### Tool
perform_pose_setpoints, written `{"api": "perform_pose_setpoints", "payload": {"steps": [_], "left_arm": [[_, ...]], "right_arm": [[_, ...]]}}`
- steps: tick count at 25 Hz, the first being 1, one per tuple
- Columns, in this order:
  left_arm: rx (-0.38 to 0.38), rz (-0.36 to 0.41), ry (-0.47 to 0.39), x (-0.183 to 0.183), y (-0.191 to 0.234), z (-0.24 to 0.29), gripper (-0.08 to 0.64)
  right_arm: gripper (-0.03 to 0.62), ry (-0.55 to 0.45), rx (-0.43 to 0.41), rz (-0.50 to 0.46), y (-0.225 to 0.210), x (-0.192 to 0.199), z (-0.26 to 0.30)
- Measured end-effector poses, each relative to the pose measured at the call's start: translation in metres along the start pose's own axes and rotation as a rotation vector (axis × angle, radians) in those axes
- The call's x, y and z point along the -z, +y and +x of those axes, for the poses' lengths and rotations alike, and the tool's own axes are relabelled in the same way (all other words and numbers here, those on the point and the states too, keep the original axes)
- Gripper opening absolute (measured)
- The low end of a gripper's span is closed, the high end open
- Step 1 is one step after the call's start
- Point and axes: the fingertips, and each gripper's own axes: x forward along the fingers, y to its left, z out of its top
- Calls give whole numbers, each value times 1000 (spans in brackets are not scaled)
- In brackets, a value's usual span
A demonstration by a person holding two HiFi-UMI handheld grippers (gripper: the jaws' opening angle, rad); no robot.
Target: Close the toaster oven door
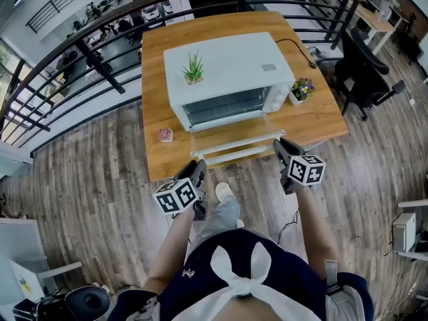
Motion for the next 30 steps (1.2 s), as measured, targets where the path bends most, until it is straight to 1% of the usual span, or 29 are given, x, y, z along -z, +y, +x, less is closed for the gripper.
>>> {"api": "perform_pose_setpoints", "payload": {"steps": [8, 14, 19, 23, 30], "left_arm": [[0, 9, -7, -9, -2, 10, 129], [2, 8, -4, -8, -2, 14, 129], [-21, 11, -10, -10, 0, 16, 127], [-39, 14, -17, -11, 3, 17, 109], [-36, 9, -36, -16, 2, 15, 104]], "right_arm": [[86, -5, -8, 1, 1, -4, 1], [86, -10, -15, 13, 1, -4, 1], [86, -16, -24, 16, 2, -7, 1], [86, -21, -32, 18, 2, -8, 2], [86, -31, -41, 21, 5, -14, 1]]}}
